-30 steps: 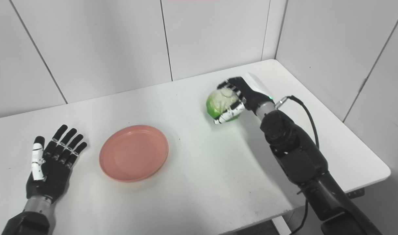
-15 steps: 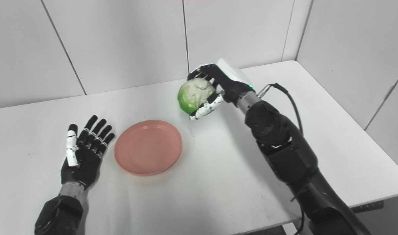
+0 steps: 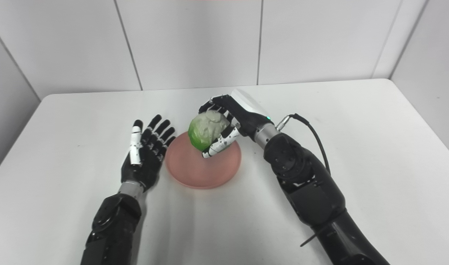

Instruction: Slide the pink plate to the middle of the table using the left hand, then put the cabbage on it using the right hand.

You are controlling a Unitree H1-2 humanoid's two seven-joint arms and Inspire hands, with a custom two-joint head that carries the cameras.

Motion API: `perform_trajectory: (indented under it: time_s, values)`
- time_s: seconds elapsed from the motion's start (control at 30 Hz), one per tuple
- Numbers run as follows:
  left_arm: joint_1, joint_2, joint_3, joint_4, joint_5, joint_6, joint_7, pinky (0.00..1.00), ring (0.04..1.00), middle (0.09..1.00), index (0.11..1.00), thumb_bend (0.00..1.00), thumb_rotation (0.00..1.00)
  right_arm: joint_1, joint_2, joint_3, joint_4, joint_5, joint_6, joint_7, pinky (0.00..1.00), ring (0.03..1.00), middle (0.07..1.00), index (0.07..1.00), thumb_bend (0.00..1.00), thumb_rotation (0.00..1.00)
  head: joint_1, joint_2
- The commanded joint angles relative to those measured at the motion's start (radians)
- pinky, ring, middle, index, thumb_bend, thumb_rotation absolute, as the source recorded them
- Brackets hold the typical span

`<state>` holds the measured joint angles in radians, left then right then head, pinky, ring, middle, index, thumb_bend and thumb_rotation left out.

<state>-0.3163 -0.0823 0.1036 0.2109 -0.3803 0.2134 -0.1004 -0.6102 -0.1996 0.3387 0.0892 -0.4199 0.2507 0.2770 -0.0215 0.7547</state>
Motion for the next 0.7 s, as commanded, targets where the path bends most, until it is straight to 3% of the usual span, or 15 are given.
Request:
perform_trajectory:
  time_s: [0.0, 0.27, 0.67]
  values:
    - [0.010, -0.011, -0.007, 0.042, 0.022, 0.033, 0.027, 0.91, 0.902, 0.906, 0.897, 0.51, 1.00, -0.052, 0.014, -0.001, 0.003, -0.008, -0.076, -0.032, 0.40, 0.449, 0.455, 0.524, 0.52, 0.00, 0.009, 0.002]
    - [0.008, -0.022, -0.011, 0.039, 0.033, 0.034, 0.030, 0.91, 0.900, 0.903, 0.893, 0.50, 1.00, -0.038, 0.050, 0.026, 0.086, -0.026, -0.127, -0.046, 0.39, 0.444, 0.455, 0.514, 0.53, 0.00, 0.017, 0.008]
    - [0.010, -0.024, -0.009, 0.021, 0.033, 0.046, 0.026, 0.92, 0.900, 0.901, 0.893, 0.51, 1.00, -0.003, 0.038, 0.024, 0.151, -0.041, -0.183, -0.069, 0.39, 0.441, 0.453, 0.524, 0.52, 0.00, -0.002, 0.019]
